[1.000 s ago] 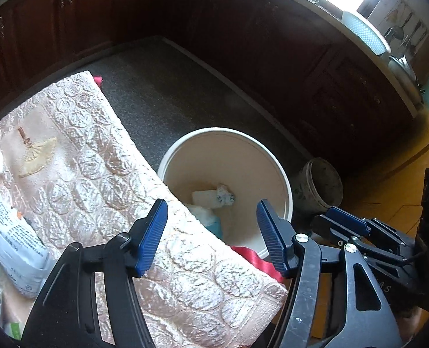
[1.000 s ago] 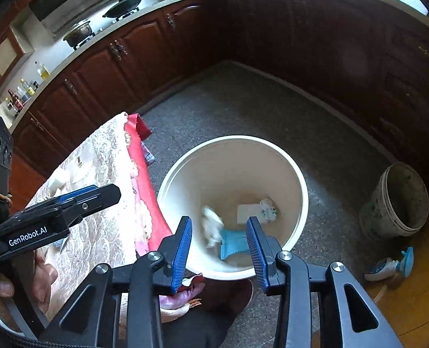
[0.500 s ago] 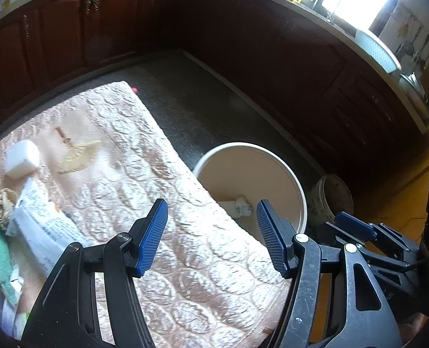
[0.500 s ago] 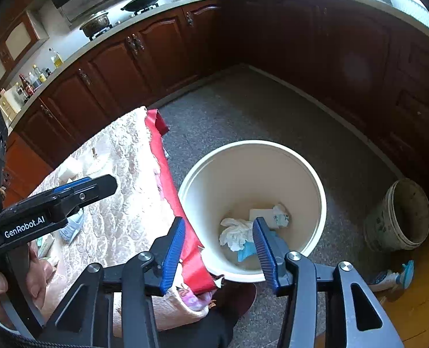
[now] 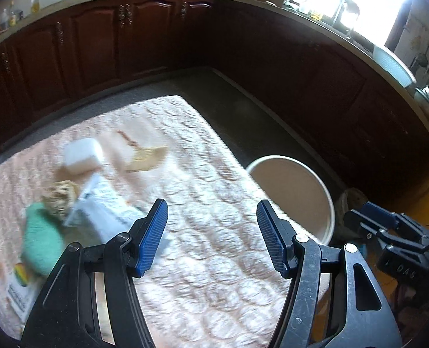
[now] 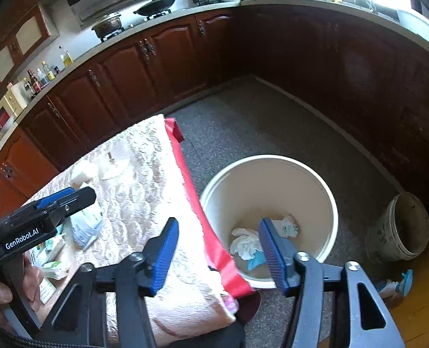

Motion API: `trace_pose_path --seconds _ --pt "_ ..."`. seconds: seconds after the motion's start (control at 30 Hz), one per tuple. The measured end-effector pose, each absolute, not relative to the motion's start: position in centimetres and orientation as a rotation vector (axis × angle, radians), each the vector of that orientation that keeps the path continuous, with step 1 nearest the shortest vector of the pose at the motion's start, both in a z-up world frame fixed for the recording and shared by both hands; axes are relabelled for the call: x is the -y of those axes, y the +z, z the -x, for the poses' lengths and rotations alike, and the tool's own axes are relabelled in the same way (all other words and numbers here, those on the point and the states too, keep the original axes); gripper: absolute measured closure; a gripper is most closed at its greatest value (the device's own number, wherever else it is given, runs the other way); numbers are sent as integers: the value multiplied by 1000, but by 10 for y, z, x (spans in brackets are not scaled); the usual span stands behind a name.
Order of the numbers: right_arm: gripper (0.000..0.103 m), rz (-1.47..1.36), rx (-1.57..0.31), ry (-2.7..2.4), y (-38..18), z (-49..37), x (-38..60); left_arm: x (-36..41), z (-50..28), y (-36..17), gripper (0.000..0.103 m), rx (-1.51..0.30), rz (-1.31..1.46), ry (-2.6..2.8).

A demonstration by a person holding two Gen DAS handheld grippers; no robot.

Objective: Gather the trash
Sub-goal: 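Move both open tools back over the table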

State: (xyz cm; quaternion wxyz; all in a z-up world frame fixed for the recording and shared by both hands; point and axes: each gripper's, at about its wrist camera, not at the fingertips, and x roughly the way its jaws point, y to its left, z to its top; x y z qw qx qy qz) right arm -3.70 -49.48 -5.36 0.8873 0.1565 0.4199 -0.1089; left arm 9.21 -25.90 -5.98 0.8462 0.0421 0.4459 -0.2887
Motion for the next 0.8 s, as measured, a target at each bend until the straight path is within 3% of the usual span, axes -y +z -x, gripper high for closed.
trace_pose_path --seconds 0.27,0.4,0.47,0.57,0.63,0.8 --pt "43 -299 -874 -168 -49 24 467 214 -95 -53 38 -912 -80 -538" --pt "43 -278 -876 -142 -47 18 451 190 -95 -48 31 -892 -68 -507" --pt "43 -271 -875 -129 -45 15 444 178 -94 -45 23 -879 -60 -490" --pt "41 -265 -874 -107 -44 10 434 159 -94 -41 22 -868 -56 -466" --pt "33 -260 -873 -96 -43 8 427 147 -95 -39 22 -869 -51 -452" --pt "32 -239 -869 -61 -39 2 409 108 -97 -37 22 -884 -38 -425"
